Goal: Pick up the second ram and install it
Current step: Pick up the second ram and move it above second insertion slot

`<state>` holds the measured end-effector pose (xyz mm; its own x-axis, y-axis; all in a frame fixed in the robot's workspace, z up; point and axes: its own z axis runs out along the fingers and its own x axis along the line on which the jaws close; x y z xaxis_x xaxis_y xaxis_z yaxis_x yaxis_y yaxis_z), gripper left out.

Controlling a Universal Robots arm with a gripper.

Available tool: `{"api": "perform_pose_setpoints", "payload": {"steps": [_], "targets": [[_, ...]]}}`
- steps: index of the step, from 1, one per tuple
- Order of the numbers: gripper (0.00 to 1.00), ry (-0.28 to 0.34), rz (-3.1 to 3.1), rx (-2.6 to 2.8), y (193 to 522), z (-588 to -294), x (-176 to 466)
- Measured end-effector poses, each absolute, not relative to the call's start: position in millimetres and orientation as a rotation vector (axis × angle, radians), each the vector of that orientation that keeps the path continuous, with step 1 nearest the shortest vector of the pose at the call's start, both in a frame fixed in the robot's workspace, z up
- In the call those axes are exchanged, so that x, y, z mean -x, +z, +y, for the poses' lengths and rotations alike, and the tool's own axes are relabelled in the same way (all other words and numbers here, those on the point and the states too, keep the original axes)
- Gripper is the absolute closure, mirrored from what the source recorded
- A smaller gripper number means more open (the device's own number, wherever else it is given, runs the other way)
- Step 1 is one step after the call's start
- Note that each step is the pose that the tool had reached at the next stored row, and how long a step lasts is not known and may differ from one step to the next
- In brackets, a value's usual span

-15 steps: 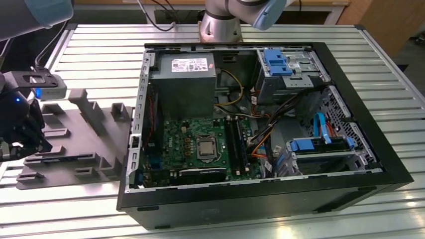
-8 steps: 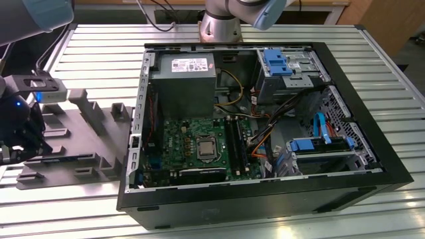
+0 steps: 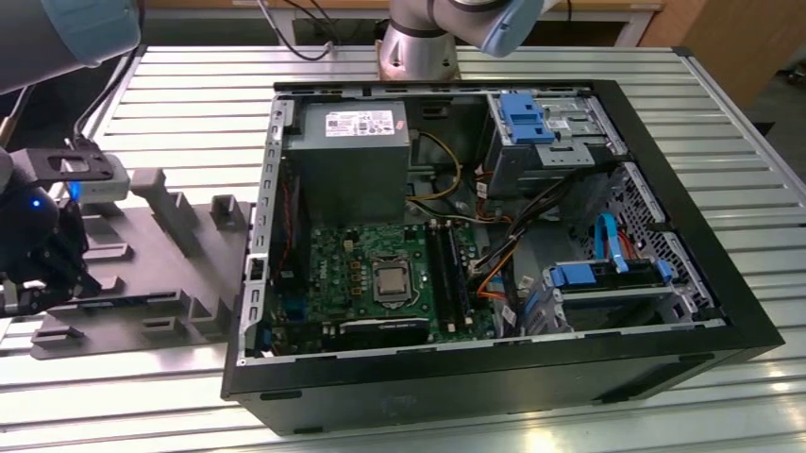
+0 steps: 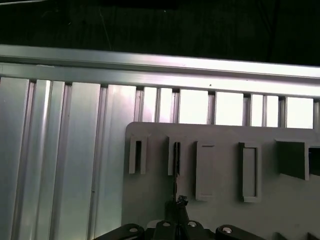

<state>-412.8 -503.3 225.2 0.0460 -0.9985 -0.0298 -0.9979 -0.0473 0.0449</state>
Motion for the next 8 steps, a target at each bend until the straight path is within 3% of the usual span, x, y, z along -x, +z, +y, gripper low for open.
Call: {"api": "perform_pose_setpoints", "payload": {"steps": [8], "targets": [[0.89, -0.083, -2.215, -2.211, 223.1, -503.3, 412.8]]}}
